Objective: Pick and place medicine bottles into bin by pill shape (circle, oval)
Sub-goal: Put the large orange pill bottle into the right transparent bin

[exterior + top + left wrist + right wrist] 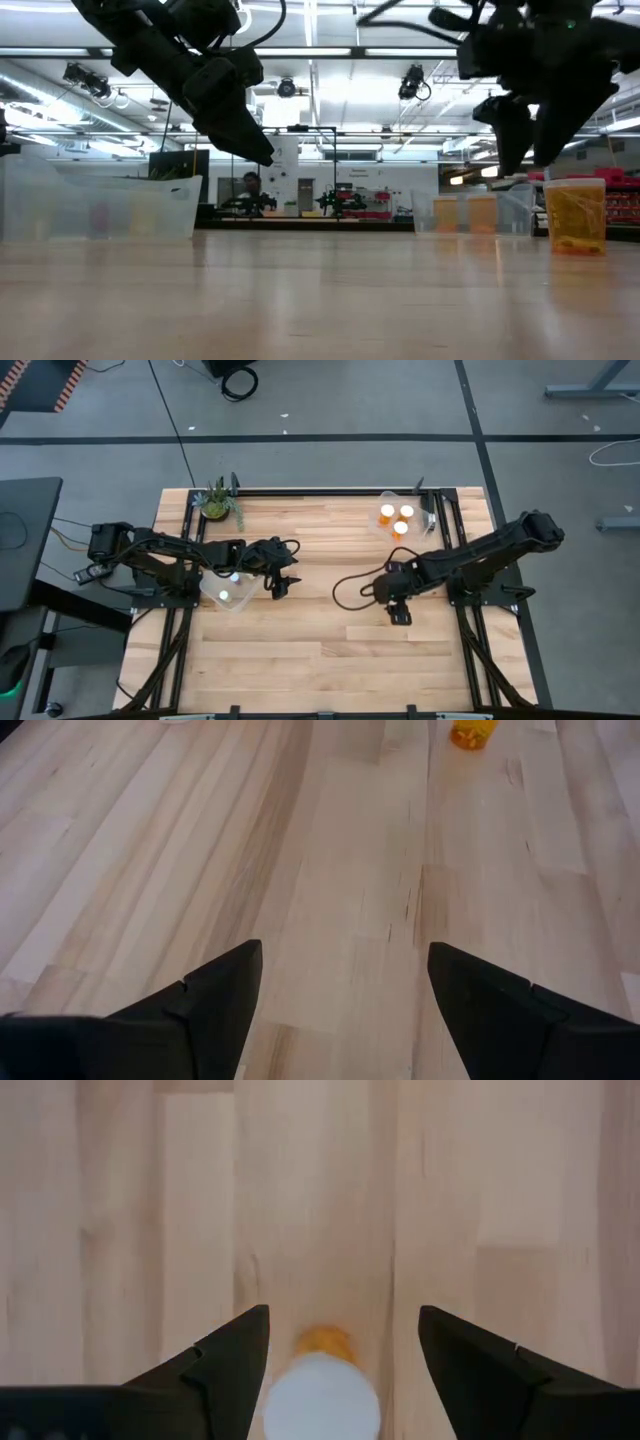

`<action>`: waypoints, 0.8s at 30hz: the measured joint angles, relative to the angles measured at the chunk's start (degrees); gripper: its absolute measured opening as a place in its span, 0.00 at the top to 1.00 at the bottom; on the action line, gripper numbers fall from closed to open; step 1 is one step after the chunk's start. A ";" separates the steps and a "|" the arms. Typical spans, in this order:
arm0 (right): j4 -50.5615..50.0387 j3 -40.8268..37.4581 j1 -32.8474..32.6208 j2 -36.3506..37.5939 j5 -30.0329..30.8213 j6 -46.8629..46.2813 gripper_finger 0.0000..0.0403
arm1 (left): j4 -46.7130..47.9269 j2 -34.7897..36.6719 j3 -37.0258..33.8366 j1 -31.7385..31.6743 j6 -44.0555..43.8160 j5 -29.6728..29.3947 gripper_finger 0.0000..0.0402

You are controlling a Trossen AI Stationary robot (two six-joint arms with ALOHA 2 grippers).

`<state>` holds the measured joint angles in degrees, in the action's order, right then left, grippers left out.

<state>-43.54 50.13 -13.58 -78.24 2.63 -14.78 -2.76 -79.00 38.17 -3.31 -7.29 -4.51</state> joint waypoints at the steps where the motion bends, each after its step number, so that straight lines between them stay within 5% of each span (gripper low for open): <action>1: 0.41 0.01 -0.50 0.00 0.04 0.62 0.34 | 0.00 0.00 0.00 0.00 0.00 0.00 0.27; 12: -18.32 2.26 -2.34 0.00 0.39 -6.31 0.35 | -0.02 0.00 0.00 -0.07 0.28 -0.02 0.27; 24: -7.29 -6.77 -2.32 -0.02 -2.58 -5.67 0.37 | -0.02 0.00 0.00 -0.11 0.25 -0.02 0.27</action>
<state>-50.83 43.36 -15.90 -78.26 0.05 -20.45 -2.79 -79.00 38.17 -3.42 -7.04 -4.54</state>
